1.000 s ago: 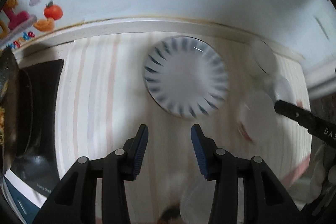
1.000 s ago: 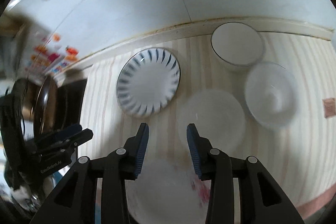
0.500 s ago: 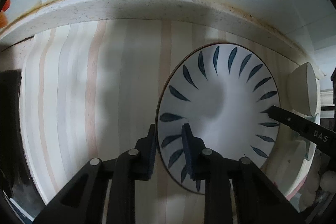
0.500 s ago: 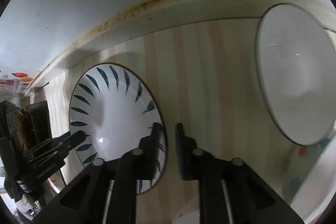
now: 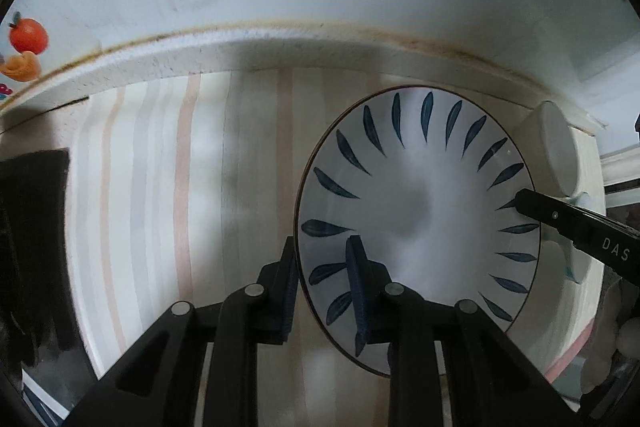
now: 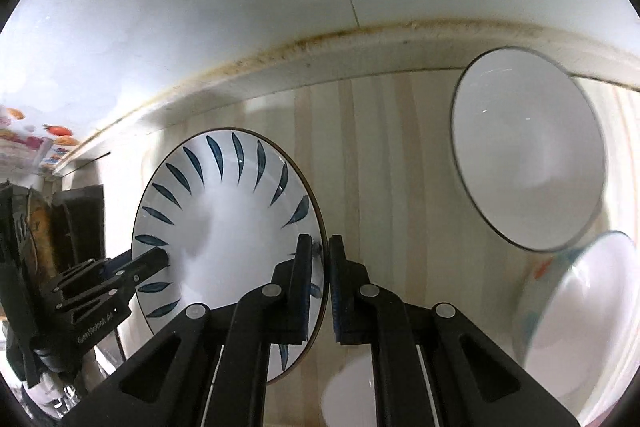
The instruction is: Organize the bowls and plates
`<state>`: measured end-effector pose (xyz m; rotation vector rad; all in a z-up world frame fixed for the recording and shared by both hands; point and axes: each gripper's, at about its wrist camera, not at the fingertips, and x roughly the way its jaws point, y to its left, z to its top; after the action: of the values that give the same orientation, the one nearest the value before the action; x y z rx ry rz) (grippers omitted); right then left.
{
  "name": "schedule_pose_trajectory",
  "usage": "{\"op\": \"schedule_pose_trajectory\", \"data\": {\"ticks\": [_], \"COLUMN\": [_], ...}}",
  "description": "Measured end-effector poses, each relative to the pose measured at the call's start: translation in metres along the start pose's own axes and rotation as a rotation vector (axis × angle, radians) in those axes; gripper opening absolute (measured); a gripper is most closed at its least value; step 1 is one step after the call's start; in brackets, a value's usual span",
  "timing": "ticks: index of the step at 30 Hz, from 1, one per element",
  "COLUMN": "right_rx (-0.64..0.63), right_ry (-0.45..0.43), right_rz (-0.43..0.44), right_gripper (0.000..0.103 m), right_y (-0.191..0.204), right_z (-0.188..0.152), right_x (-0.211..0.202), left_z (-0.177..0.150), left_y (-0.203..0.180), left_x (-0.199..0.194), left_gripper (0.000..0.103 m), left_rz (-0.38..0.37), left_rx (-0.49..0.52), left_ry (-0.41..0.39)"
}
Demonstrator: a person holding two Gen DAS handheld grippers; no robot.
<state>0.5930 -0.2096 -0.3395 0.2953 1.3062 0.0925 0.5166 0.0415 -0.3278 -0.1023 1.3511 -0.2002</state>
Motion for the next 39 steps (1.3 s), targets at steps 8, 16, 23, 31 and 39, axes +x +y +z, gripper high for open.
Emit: {"op": "schedule_pose_trajectory", "data": {"ticks": [8,16,23,31,39], "right_rx": [-0.032,-0.08,-0.087,-0.095,-0.067], "right_ry": [-0.065,-0.095,-0.096,-0.04,0.056], "right_rz": [0.028,0.066,0.1,0.108,0.103], "right_gripper": [0.01,0.009,0.009,0.009,0.009], "right_y": [0.009,0.003,-0.01,-0.027,-0.053], "right_z": [-0.036,-0.096,-0.153,-0.212,-0.248], "right_x": [-0.064,-0.118,-0.148,-0.142,-0.097], "left_z": [-0.039,-0.085,-0.124,-0.175,-0.205], "left_y": [-0.022,-0.056,-0.067,-0.073,-0.081], "left_x": [-0.067,-0.119,-0.13,-0.101,-0.06], "left_gripper": [0.021,0.021,0.021,0.021,0.021], "left_rz": [0.002,0.009,0.006,0.003,0.029], "left_rx": [0.05,0.095,0.119,0.119,0.126], "left_ry": [-0.086,-0.123,-0.103,0.001,0.104]}}
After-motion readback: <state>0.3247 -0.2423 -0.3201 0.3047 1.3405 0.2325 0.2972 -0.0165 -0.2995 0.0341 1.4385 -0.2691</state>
